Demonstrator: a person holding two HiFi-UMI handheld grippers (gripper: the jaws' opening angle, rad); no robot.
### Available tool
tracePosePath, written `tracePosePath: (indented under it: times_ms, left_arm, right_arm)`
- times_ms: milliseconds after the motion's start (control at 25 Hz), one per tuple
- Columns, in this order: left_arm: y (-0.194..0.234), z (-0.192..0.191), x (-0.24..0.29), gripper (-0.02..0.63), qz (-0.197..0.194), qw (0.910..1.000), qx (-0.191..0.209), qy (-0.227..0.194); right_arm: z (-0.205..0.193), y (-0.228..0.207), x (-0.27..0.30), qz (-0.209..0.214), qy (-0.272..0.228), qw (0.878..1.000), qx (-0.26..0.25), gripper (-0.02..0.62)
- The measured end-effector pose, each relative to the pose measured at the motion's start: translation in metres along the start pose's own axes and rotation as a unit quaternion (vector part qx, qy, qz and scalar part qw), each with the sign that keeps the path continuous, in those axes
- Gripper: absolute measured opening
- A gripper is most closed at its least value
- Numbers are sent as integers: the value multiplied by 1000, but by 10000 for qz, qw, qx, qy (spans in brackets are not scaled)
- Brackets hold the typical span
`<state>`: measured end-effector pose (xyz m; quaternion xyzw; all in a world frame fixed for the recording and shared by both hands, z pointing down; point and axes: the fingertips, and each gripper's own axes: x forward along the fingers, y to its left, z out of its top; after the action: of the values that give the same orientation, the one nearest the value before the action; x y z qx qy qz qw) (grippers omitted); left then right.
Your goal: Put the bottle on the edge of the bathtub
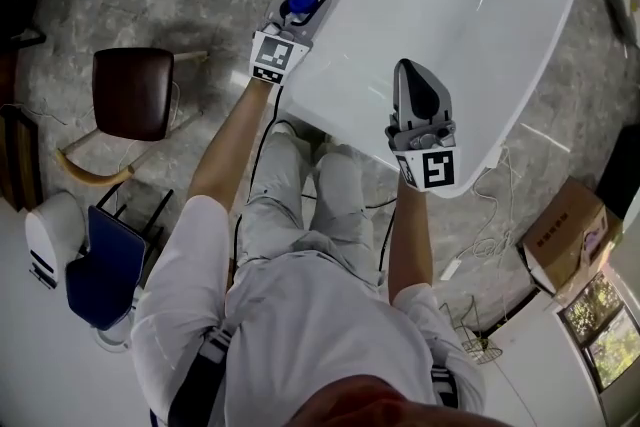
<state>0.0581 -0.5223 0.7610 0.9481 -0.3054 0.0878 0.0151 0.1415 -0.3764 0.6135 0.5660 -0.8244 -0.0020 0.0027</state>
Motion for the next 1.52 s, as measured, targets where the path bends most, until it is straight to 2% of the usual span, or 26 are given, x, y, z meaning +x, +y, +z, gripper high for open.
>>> tracePosePath:
  times_ms: [280,640,840,1120,1360,1520]
  left_arm:
    - [3,-32,19,126,-11,9996,-33,281]
    - [1,-52,29,126,-31,9989,164,447]
    - [-1,-52,29,127,32,9989,247,408]
    - [-1,-49,29,135,-18,9993,147,345]
    - [-4,-37,39,164,-61,9994,238,257]
    - [-2,-37,42,215,24,9993,211,315]
  right_arm:
    - [-9,-5,-7,-137,73,9999,56,0]
    - [-16,-14,-12,-242,118,9996,86,0]
    - [-17,-14,-15,-262,112,9995,137,0]
    - [-21,-13,-18,-241,88,9995,197,0]
    - [-25,-14,-21,-224,147,9993,254,0]
    - [-25,-15,-21,-190,132,9993,296,0]
